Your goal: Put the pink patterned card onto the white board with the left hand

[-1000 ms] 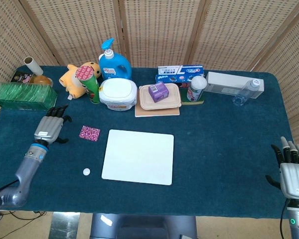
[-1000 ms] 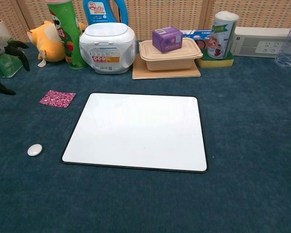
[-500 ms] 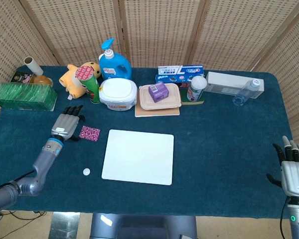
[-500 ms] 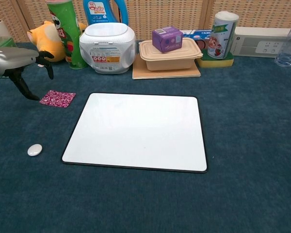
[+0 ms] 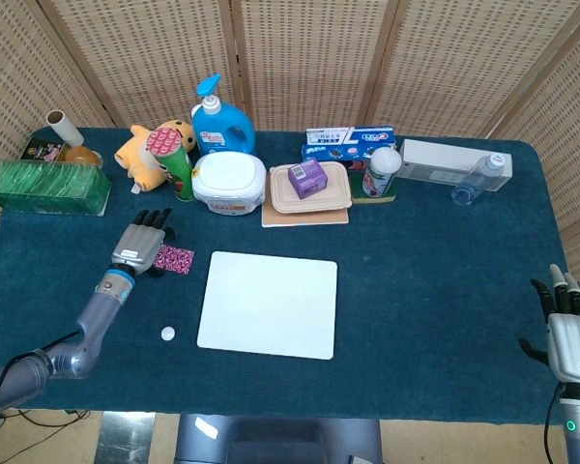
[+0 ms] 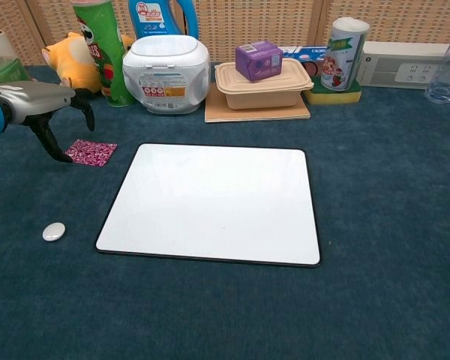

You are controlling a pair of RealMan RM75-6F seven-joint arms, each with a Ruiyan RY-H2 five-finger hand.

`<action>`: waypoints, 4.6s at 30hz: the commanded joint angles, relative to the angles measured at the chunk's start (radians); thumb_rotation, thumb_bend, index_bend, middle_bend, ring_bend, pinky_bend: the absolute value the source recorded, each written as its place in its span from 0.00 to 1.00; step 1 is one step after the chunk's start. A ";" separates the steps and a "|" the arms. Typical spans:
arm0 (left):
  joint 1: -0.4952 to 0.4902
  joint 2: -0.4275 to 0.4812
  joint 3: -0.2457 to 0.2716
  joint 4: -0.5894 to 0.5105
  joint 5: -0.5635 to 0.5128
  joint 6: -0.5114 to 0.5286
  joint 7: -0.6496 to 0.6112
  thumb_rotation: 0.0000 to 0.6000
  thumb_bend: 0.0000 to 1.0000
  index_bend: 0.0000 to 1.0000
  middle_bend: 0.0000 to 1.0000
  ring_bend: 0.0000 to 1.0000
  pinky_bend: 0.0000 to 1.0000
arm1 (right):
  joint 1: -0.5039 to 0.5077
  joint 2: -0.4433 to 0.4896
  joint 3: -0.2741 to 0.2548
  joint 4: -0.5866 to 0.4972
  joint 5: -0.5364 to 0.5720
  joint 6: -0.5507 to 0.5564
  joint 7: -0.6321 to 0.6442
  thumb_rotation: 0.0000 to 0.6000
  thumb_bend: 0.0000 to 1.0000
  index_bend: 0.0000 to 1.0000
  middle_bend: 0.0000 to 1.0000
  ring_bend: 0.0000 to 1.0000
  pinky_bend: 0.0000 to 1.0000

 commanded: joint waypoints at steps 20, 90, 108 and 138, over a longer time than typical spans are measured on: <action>-0.031 -0.040 0.015 0.038 -0.058 -0.025 0.029 1.00 0.13 0.33 0.00 0.00 0.02 | 0.001 0.010 0.000 -0.005 0.003 -0.001 0.020 1.00 0.03 0.15 0.00 0.00 0.00; -0.267 -0.045 0.015 -0.255 -0.312 0.044 0.313 1.00 0.16 0.48 0.00 0.00 0.02 | -0.008 0.034 -0.010 -0.028 -0.021 0.020 0.054 1.00 0.03 0.15 0.00 0.00 0.00; -0.404 -0.164 0.041 -0.273 -0.435 0.065 0.443 1.00 0.14 0.28 0.00 0.00 0.02 | -0.011 0.042 -0.005 -0.031 -0.016 0.022 0.067 1.00 0.03 0.15 0.00 0.00 0.00; -0.105 0.177 0.262 -0.495 0.162 0.143 -0.031 1.00 0.12 0.19 0.00 0.00 0.02 | -0.016 0.044 -0.016 -0.044 -0.040 0.036 0.057 1.00 0.03 0.15 0.00 0.00 0.00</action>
